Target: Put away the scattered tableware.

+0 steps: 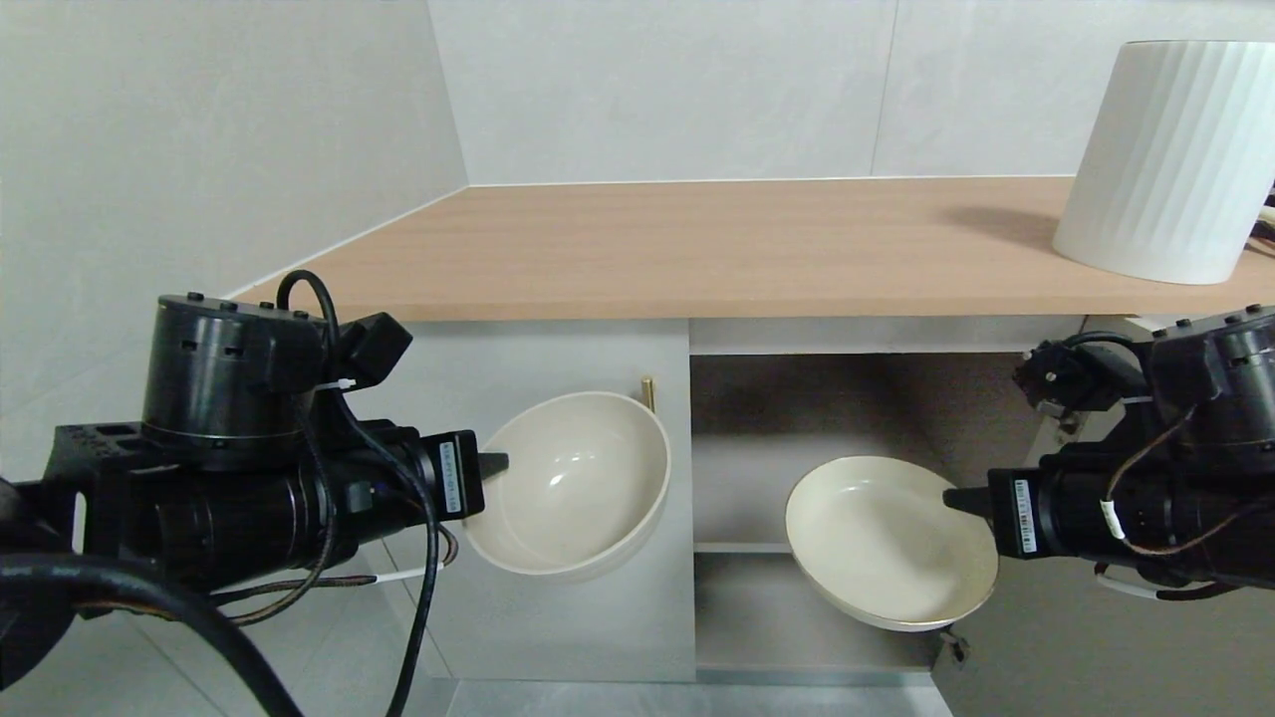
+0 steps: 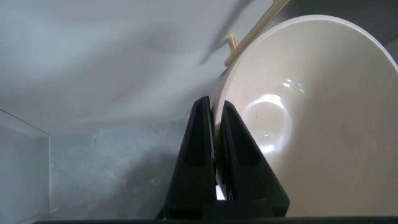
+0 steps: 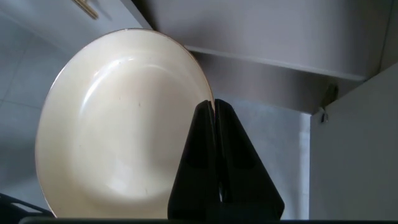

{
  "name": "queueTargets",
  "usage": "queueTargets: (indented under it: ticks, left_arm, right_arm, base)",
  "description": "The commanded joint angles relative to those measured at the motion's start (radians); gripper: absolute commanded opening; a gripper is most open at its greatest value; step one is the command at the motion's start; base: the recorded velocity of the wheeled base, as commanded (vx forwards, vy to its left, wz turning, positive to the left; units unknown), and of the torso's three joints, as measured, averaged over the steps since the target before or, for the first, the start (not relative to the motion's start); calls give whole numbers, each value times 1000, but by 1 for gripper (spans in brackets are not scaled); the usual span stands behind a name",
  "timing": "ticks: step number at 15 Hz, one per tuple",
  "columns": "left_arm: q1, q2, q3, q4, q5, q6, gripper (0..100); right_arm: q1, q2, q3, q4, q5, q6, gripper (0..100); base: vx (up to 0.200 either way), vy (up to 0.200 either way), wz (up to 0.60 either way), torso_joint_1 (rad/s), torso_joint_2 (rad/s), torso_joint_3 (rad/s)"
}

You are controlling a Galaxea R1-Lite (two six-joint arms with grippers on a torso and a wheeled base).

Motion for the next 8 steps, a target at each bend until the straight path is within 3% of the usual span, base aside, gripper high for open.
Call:
queueTargets:
  ticks: [1, 8]
  left_arm:
    - [-5, 7, 0, 0, 0, -1, 0]
    - [-20, 7, 1, 1, 0, -1, 0]
  right_arm:
    - [-18, 101, -4, -26, 0, 0, 0]
    - [-60, 470, -4, -230, -9, 9, 0]
  base:
    - [0, 0, 0, 0, 0, 0]
    - [0, 0, 0, 0, 0, 0]
